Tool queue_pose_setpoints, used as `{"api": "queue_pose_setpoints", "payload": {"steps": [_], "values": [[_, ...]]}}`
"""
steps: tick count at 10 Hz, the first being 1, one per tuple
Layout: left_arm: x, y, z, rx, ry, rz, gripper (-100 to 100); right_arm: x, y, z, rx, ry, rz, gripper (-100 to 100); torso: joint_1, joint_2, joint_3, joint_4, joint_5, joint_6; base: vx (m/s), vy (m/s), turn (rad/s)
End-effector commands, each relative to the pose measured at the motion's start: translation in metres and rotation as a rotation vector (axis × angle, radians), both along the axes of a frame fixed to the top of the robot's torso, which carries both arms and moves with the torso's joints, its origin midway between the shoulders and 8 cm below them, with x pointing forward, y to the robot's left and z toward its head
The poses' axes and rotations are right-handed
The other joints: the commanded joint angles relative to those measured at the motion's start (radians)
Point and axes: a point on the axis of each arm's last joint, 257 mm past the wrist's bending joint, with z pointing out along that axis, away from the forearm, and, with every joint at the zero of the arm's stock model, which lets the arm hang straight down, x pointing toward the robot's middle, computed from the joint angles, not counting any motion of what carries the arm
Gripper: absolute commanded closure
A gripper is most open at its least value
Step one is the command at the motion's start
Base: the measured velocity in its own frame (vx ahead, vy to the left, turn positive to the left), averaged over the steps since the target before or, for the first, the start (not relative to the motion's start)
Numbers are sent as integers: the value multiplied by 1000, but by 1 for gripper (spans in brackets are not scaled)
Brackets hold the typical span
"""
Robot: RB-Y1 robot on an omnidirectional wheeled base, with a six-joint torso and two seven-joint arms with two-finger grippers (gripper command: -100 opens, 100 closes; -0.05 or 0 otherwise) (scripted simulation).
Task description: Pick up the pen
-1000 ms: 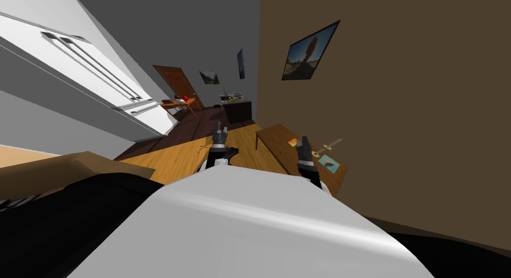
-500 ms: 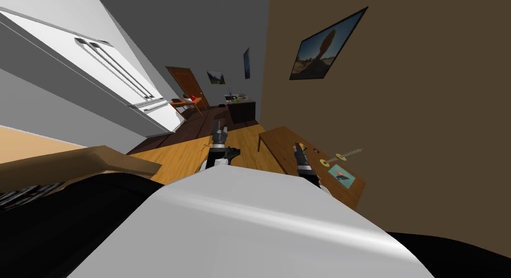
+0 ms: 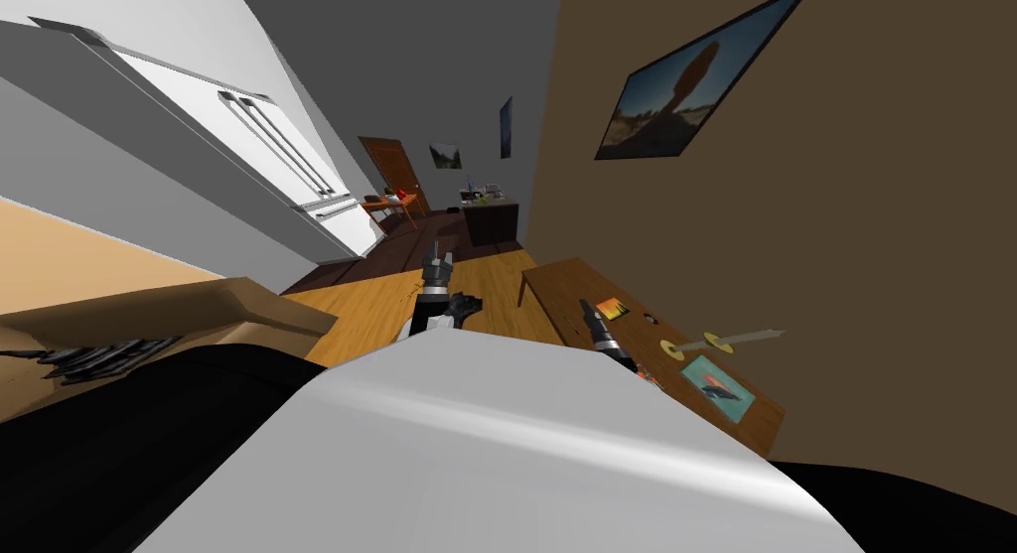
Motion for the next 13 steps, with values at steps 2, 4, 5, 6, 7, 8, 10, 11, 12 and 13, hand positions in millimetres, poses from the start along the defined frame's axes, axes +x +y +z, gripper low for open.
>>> {"api": "queue_pose_setpoints", "payload": {"steps": [2, 4, 5, 6, 7, 8, 10, 11, 12, 13], "values": [[0, 0, 0, 0, 0, 0, 0, -16, -8, -43, -79, 109, 21, -100, 0, 1, 0, 0, 0, 1, 138, 3, 112], [0, 0, 0, 0, 0, 0, 0, -32, -20, -75, -131, 192, 29, -100, 0, 3, 2, 1, 0, 1, 98, 20, 122], [0, 0, 0, 0, 0, 0, 0, -48, -29, -100, -177, 259, 42, -100, 1, 4, 2, 1, 0, 0, 133, 20, 217], [0, 0, 0, 0, 0, 0, 0, -63, -37, -120, -223, 318, 61, -100, 1, 2, 1, 0, 0, 0, 197, 47, 247], [0, 0, 0, 0, 0, 0, 0, -66, -41, -124, -232, 331, 60, -100, 3, -1, -1, 0, 0, 0, 141, 26, 74], [0, 0, 0, 0, 0, 0, 0, -85, -53, -146, -283, 398, 78, -100, 2, 1, 0, 0, 1, 1, 87, 14, 130], [0, 0, 0, 0, 0, 0, 0, -105, -65, -167, -333, 464, 98, -100, 1, 6, 3, 1, 0, 1, 66, 10, 103], [0, 0, 0, 0, 0, 0, 0, -121, -71, -180, -377, 511, 126, -100, 1, 6, 3, 1, 0, 0, 115, 25, 228], [0, 0, 0, 0, 0, 0, 0, -127, -78, -186, -383, 529, 118, -100, 2, 4, 2, 1, 0, 0, 87, 20, 79], [0, 0, 0, 0, 0, 0, 0, -147, -89, -202, -431, 588, 142, -100, 2, 5, 2, 1, 1, 1, 84, 27, 138]]}}
